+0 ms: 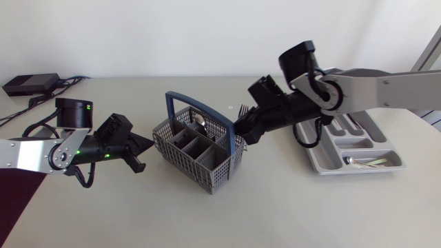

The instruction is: Sort the cutlery from the basket into the organizer compartments.

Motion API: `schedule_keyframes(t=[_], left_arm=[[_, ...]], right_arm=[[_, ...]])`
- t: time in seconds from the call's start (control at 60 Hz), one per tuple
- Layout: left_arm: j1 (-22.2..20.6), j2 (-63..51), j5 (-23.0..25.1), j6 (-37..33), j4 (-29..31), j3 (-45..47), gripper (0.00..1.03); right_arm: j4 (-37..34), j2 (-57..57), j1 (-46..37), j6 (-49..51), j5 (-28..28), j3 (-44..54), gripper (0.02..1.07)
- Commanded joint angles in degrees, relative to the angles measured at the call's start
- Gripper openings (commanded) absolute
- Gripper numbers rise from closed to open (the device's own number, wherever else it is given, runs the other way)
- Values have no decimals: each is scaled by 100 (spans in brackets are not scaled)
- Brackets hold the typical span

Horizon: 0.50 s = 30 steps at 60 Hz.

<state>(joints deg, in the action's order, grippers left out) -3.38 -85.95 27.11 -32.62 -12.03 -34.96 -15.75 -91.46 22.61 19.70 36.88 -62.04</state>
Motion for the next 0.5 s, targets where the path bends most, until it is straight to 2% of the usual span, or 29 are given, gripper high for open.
schedule_keyframes(t=[0.0, 0.2, 0.483], left_arm=[[179, 123, 136, -69, 96, 86, 4], [179, 70, 154, -43, 105, -2, 4], [-146, -247, 92, 116, 140, -274, 4]], right_arm=[[-51, 418, -363, 42, -102, 263, 7], [336, 814, -714, 157, -480, 975, 7], [1021, 41, -1004, 86, -551, 1071, 7]])
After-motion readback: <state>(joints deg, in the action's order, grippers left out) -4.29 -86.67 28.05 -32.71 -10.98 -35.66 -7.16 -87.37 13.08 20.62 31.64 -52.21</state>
